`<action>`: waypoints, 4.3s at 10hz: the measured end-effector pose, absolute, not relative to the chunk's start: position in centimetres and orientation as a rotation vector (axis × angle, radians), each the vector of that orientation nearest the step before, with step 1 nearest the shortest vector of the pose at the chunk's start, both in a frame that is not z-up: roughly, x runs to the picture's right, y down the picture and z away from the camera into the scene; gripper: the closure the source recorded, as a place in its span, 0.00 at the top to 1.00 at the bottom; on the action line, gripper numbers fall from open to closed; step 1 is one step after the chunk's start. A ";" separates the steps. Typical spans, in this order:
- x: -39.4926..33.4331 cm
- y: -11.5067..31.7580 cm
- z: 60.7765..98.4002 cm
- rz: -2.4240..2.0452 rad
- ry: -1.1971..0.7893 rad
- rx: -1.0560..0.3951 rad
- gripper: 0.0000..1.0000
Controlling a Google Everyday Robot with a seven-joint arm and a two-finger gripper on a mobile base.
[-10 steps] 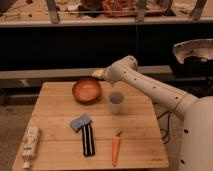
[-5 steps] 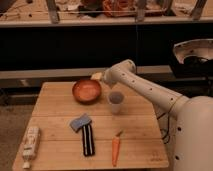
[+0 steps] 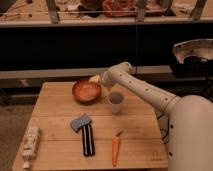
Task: Pick up the ceramic bowl
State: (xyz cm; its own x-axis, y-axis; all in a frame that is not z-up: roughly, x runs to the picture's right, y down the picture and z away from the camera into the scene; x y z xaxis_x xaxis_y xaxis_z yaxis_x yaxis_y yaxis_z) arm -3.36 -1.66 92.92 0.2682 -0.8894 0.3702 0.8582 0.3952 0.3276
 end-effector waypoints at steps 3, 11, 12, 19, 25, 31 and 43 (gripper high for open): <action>-3.9 -0.7 93.9 -1.183 -0.578 0.039 0.80; -5.7 1.4 95.7 -1.179 -0.658 -0.022 0.80; -5.8 1.4 95.8 -1.177 -0.662 -0.025 0.80; -6.8 3.1 97.1 -1.159 -0.714 -0.062 0.73; -7.4 4.4 98.0 -1.158 -0.746 -0.081 0.15; -7.5 2.7 94.6 -1.205 -0.745 -0.056 0.02; -8.0 0.7 89.6 -1.291 -0.788 -0.010 0.02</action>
